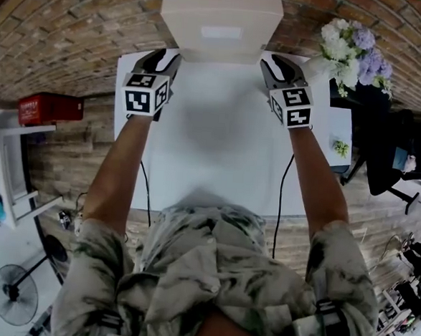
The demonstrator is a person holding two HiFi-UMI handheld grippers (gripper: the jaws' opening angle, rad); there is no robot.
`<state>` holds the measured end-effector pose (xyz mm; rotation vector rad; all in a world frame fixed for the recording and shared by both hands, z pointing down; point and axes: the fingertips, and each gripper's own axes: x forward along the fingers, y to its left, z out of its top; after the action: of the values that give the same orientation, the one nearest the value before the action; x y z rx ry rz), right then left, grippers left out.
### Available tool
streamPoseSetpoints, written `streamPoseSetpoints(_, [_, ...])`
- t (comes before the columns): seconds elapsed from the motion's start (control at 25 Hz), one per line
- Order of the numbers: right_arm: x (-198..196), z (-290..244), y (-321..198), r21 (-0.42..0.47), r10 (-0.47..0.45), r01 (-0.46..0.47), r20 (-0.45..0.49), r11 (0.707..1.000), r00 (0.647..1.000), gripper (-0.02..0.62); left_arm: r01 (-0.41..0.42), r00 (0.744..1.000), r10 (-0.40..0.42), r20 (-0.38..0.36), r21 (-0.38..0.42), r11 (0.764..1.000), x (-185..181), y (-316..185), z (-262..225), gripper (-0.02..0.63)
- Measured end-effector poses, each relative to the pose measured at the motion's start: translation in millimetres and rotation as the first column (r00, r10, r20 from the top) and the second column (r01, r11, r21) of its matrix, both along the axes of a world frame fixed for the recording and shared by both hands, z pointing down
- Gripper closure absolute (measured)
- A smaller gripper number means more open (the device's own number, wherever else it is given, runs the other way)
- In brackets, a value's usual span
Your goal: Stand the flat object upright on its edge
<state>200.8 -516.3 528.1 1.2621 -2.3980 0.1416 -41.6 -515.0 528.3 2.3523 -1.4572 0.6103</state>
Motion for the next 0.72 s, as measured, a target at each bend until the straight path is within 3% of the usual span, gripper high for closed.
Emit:
streamPoseSetpoints(0.24, [-10, -16, 44, 0.001, 0.004, -0.004, 0.041, 1.0, 0.999, 0.504, -0.026, 0.994, 0.027, -0.106, 0.014, 1.0, 14, 48, -23, 0.434])
streamPoseSetpoints(0.48, [-35, -30, 105, -0.004, 0.003, -0.003, 0.079, 1.0, 0.997, 0.541, -0.099, 0.973, 0.102, -0.205, 0.022, 0.995, 33, 117, -41, 0.496])
streamPoseSetpoints(0.72, [-57, -44, 164, -0.006, 0.019, -0.018, 0.108, 1.0, 0.994, 0.557, -0.163, 0.953, 0.159, -0.257, 0.008, 0.987, 34, 184, -51, 0.552])
